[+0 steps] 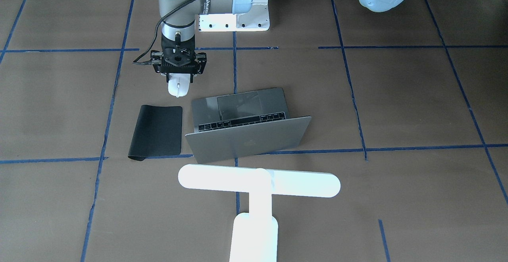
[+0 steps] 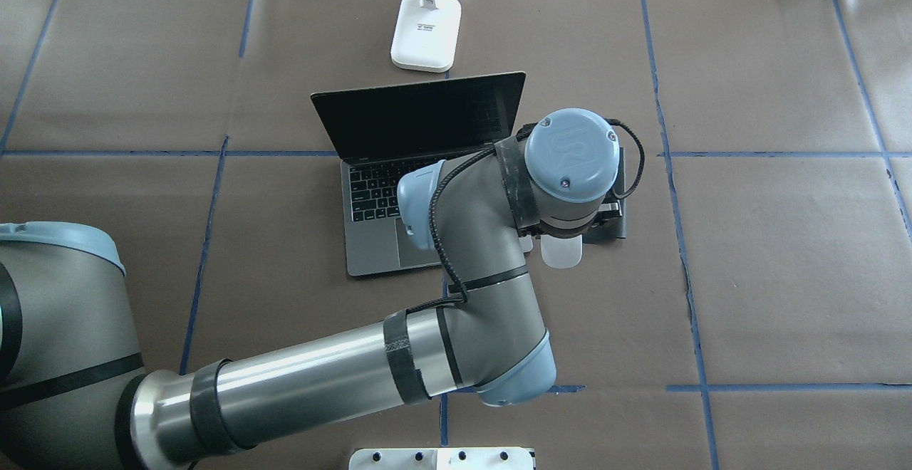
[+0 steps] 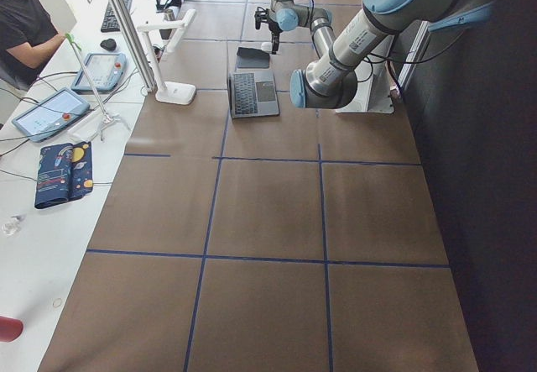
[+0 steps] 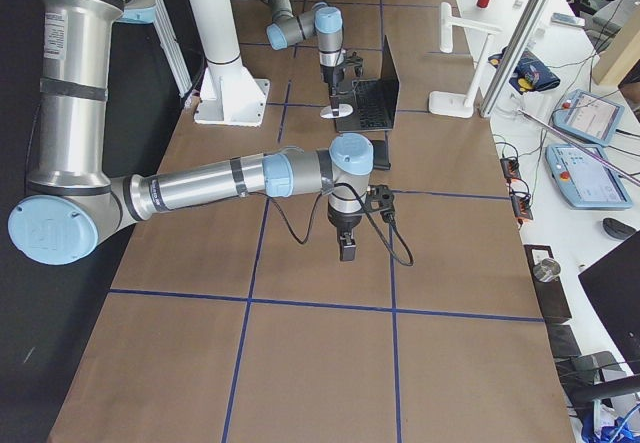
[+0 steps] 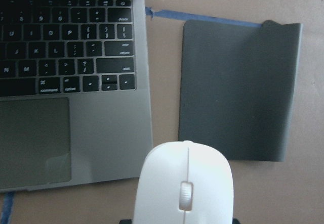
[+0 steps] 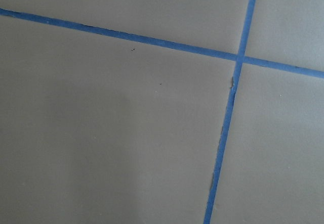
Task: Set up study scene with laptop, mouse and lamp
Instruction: 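Lower the white mouse onto the black pad and open the left gripper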
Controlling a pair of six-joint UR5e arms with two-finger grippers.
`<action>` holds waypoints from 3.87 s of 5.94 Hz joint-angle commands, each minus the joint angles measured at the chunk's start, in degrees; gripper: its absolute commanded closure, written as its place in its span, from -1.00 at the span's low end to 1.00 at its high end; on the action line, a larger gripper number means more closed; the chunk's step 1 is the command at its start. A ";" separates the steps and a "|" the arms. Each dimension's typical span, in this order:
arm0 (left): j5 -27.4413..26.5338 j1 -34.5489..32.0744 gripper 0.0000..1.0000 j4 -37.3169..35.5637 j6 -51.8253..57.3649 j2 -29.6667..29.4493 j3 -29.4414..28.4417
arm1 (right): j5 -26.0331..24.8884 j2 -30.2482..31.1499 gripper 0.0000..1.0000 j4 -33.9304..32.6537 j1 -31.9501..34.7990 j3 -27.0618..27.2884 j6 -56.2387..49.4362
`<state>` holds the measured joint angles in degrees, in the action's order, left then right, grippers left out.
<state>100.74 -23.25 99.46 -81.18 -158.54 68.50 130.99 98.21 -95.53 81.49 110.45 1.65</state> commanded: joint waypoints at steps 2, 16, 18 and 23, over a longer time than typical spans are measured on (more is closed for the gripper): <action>-2.39 -1.27 0.99 10.39 -0.12 -5.72 -14.43 | 0.32 0.32 -1.00 0.00 0.78 -0.23 -0.16; -3.71 -2.24 -1.00 23.50 -1.52 -10.13 -27.37 | 1.64 0.05 -1.00 0.08 3.23 0.03 -0.07; 2.60 -3.03 -1.00 18.96 -1.70 -9.08 -24.58 | 1.47 -2.12 -1.00 0.17 3.15 0.20 0.37; 14.71 -7.66 -1.00 2.24 -0.73 21.37 22.66 | -1.33 -3.28 -1.00 0.08 2.28 -1.90 0.19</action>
<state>111.93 -28.81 103.46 -82.09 -142.61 84.21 131.18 94.97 -95.46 83.99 108.89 1.82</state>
